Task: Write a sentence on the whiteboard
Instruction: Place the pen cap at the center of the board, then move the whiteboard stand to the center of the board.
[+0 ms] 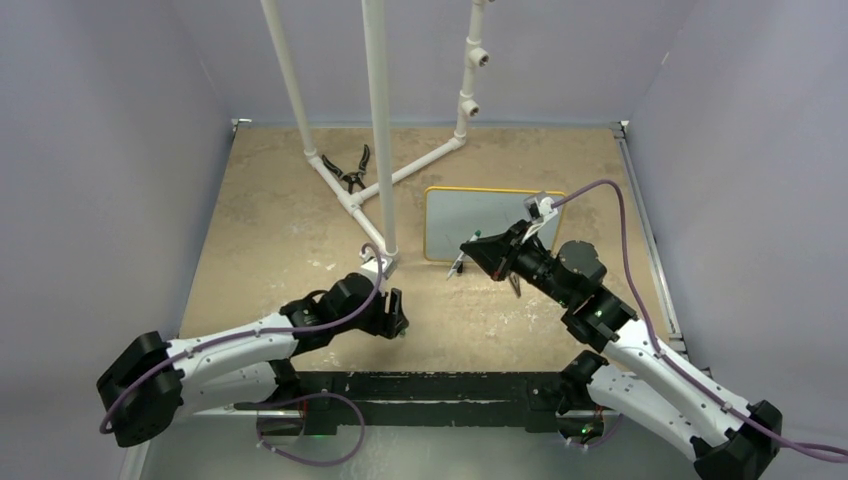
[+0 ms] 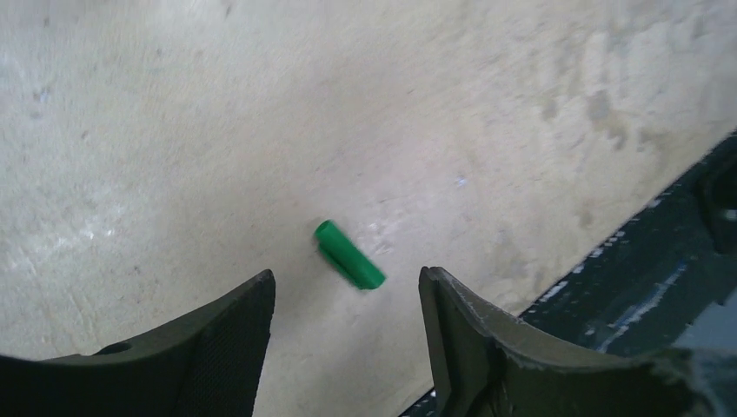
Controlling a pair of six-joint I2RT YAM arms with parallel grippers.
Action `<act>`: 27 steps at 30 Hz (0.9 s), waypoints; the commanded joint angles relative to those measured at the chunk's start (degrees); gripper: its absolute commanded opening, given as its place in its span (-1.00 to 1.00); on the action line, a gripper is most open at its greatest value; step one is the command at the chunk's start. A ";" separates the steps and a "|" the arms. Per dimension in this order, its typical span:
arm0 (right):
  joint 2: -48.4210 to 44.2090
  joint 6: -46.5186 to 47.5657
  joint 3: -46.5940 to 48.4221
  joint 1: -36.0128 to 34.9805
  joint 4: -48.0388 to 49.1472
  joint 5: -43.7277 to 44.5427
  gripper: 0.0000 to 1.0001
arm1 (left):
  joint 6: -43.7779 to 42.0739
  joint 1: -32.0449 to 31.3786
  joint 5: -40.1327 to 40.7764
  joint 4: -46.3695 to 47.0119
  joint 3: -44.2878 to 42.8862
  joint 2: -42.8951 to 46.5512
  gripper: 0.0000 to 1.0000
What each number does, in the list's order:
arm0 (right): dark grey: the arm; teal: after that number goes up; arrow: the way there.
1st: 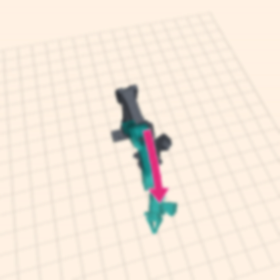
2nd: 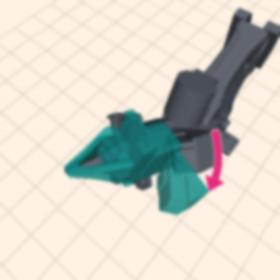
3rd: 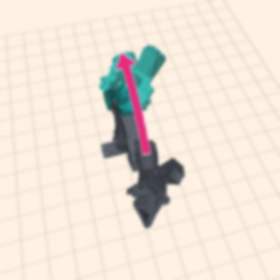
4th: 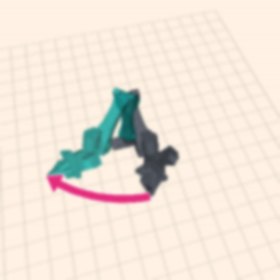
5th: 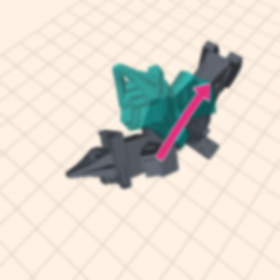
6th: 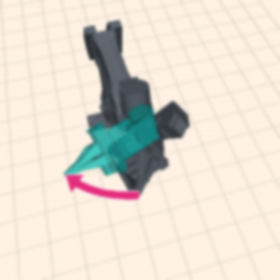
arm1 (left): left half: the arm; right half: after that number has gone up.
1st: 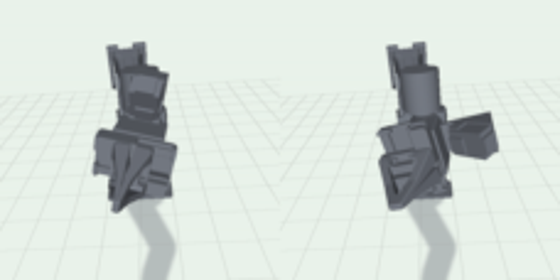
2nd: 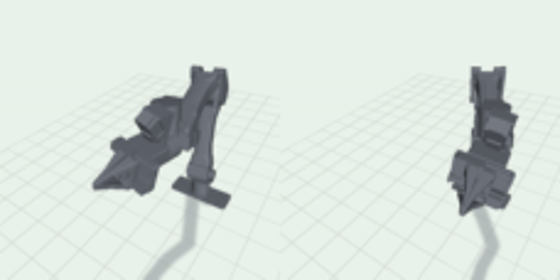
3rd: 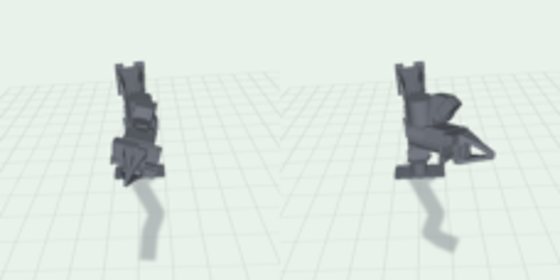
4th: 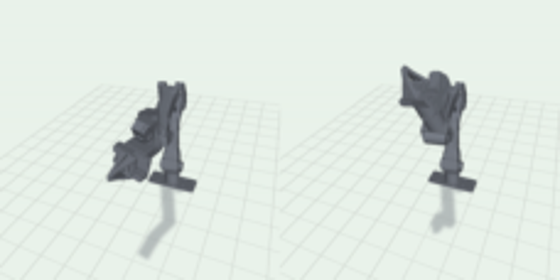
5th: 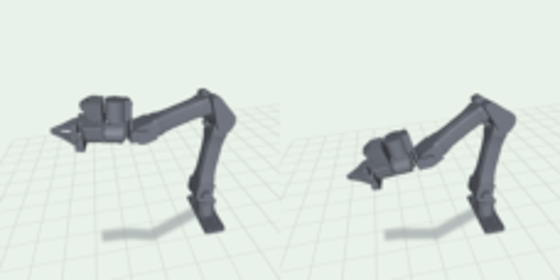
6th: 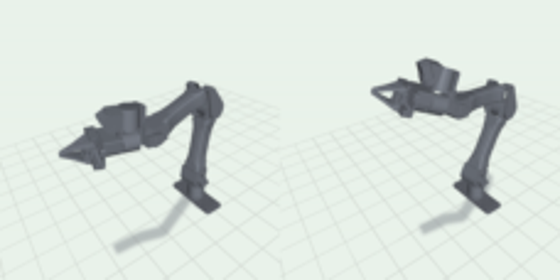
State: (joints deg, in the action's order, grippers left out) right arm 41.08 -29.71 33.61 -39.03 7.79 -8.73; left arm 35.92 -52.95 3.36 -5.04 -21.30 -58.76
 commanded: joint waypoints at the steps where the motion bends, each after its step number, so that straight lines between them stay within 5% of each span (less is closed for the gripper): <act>1: 0.76 1.37 0.42 0.02 2.51 -2.79 -1.00 | -6.12 -0.14 -6.35 -0.09 -6.17 5.54 0.22; 5: 2.13 1.38 0.47 0.00 4.14 -7.57 -1.00 | -8.32 -0.14 -16.11 3.70 -11.97 5.67 0.19; 10: 3.31 0.91 0.52 0.03 5.81 -13.26 -1.00 | -10.77 -0.14 -14.77 4.08 -20.60 0.98 0.25; 20: 2.80 -0.54 0.28 0.00 6.28 -16.76 -1.00 | -10.59 -0.14 -22.80 13.03 -21.84 -5.03 0.19; 24: 2.45 -1.25 -0.48 -0.05 7.03 -16.58 -1.00 | -10.04 -0.14 -23.61 14.13 -20.51 -3.80 -0.24; 27: 2.80 -1.47 -0.68 0.05 7.04 -16.80 -1.00 | -9.30 -0.14 -25.43 16.15 -19.39 -3.04 -0.94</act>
State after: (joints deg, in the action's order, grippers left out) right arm 44.36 -30.35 33.23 -39.03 12.34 -23.68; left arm 26.57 -52.97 -18.81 5.65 -42.02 -63.81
